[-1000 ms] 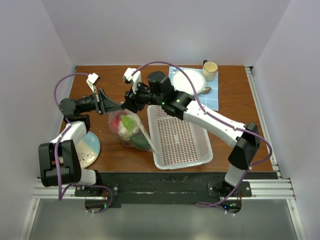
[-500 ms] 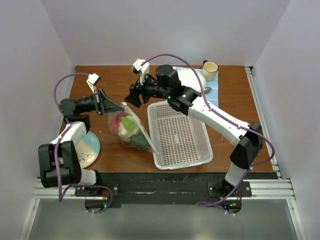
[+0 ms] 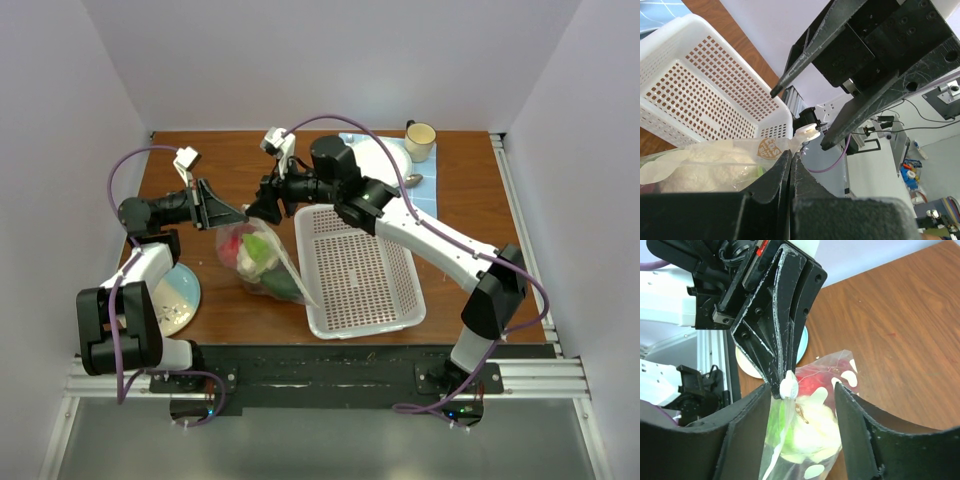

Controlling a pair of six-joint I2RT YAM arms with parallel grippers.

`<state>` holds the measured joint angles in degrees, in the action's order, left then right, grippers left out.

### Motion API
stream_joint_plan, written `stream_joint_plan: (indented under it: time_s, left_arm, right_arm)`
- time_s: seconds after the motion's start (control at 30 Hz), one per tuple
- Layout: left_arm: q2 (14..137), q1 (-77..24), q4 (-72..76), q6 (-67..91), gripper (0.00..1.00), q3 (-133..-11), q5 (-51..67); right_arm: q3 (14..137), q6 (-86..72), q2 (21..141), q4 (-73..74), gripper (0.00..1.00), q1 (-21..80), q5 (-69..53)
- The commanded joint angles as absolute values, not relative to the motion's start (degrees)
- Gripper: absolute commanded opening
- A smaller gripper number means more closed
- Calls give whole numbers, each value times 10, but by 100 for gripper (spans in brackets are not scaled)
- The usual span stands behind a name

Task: Open the zip-top bag and remove the fake food

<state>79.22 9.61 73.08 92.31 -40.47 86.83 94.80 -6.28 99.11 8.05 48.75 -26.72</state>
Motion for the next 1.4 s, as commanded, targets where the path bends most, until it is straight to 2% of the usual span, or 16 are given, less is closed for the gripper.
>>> stream_joint_plan:
  time_s: [0.0, 0.1, 0.47, 0.63, 0.8, 1.0, 1.37]
  left_arm:
    - [777, 93, 1084, 923, 0, -417, 976]
    - [776, 94, 1083, 923, 0, -419, 977]
    - [777, 94, 1083, 923, 0, -423, 977]
    - [781, 94, 1084, 925, 0, -430, 976]
    - [793, 94, 1084, 925, 0, -445, 977]
    - [825, 96, 1085, 923, 0, -475, 976]
    - [854, 104, 1085, 924, 0, -518, 976]
  right_arm:
    - [935, -87, 972, 40, 51, 490, -277]
    - [932, -90, 969, 29, 42, 492, -269]
    - [948, -98, 980, 33, 28, 495, -268]
    - [955, -98, 985, 44, 14, 497, -265]
    - [931, -100, 975, 45, 6, 497, -257]
    - [872, -110, 943, 29, 0, 502, -247]
    - [769, -128, 897, 10, 0, 515, -230]
